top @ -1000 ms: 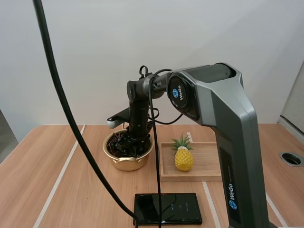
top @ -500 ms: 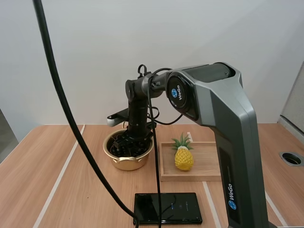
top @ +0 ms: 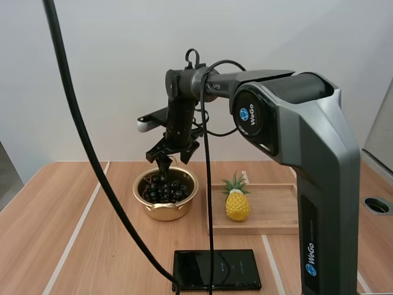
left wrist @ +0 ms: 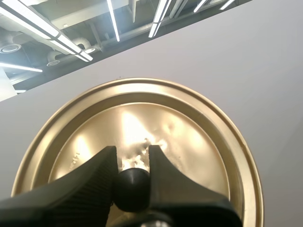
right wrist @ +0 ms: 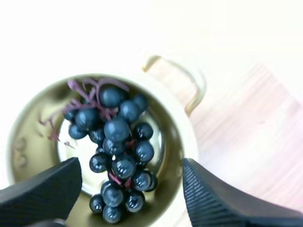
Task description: Open the pot, put the grape inside, and close it
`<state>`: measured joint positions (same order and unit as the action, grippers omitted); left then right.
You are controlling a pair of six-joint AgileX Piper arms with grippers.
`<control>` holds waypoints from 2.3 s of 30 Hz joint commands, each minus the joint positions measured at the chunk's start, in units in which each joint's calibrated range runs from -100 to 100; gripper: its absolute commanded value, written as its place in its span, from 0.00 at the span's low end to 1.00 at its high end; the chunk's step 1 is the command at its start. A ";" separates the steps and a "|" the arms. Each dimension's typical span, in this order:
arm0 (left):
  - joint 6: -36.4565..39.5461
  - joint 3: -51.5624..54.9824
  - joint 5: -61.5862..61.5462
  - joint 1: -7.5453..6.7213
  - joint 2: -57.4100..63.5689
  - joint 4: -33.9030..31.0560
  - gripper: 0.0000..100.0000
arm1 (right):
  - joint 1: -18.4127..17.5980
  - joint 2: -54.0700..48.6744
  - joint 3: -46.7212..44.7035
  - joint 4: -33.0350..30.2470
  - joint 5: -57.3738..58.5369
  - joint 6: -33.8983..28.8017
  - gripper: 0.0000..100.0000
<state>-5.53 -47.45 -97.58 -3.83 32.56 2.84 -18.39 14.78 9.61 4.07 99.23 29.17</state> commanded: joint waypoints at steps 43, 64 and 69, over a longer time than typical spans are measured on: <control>3.93 2.75 1.59 0.06 -0.82 -4.31 0.00 | 16.91 -38.59 11.13 -8.02 -7.54 -12.07 1.00; 4.95 32.23 4.08 0.06 -0.96 2.32 0.00 | 17.56 -50.01 11.13 -12.89 -0.28 -17.76 0.00; 4.95 41.37 10.16 0.06 -0.96 3.90 0.00 | 17.56 -50.87 11.13 -12.89 0.77 -17.76 0.00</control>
<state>-1.39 -9.45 -92.50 -3.83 31.70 4.97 -1.08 -35.12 20.19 -8.27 99.66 11.61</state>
